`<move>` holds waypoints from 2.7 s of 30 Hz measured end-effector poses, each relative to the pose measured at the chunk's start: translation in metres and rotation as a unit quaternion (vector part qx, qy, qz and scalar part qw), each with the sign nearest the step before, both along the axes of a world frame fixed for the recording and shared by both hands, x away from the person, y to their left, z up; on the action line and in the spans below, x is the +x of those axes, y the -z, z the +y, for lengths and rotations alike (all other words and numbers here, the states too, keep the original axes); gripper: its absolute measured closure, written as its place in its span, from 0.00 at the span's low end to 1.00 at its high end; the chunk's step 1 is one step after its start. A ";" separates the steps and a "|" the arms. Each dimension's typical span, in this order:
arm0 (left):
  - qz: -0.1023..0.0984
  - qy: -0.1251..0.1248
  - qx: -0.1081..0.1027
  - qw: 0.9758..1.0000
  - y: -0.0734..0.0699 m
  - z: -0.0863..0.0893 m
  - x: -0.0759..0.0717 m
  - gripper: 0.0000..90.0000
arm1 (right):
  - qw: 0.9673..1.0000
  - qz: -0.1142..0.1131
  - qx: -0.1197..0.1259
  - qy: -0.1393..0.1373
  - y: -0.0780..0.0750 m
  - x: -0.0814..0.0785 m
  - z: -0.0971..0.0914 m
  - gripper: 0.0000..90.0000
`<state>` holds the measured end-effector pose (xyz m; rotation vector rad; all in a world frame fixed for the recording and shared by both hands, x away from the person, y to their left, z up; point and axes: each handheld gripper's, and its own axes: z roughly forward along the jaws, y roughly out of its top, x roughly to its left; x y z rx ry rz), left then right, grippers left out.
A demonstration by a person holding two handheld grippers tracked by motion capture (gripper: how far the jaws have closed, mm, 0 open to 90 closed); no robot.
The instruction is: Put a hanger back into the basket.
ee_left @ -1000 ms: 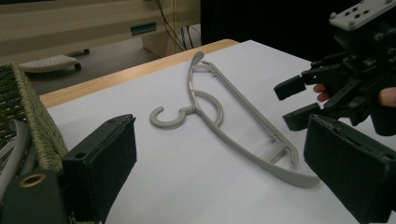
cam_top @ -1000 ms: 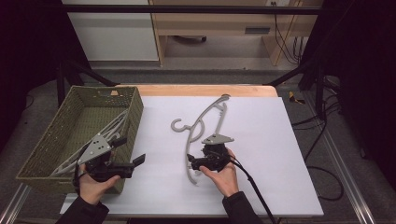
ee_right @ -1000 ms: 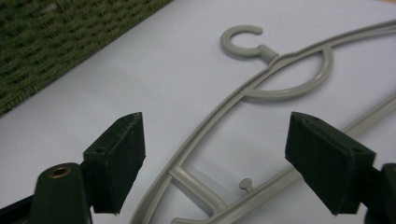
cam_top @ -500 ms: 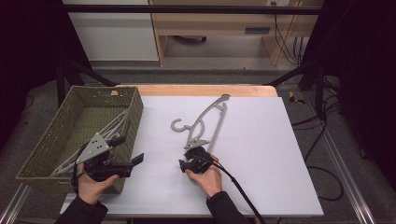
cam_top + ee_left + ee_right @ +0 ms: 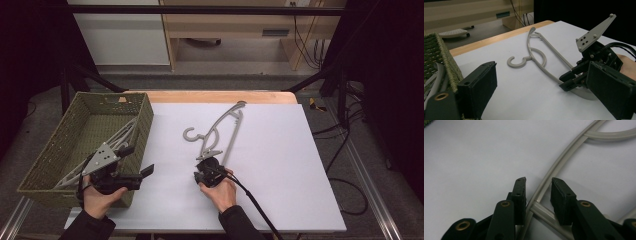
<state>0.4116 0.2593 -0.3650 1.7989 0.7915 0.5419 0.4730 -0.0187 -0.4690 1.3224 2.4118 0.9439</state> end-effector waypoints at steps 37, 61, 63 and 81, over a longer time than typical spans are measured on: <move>0.006 0.005 0.013 1.000 0.004 -0.006 0.000 0.10 | 0.999 0.038 0.003 -0.008 -0.012 -0.038 -0.118 0.77; 0.013 0.009 0.019 1.000 0.008 -0.009 0.002 0.10 | 0.996 0.037 -0.080 0.017 -0.008 -0.023 -0.089 0.87; 0.013 0.010 0.022 1.000 0.008 -0.010 0.002 0.10 | 0.995 0.040 -0.083 0.024 -0.009 -0.022 -0.087 0.87; 0.012 0.013 0.021 1.000 0.007 -0.010 0.001 0.11 | 0.996 0.086 0.000 0.031 -0.016 -0.011 -0.113 0.92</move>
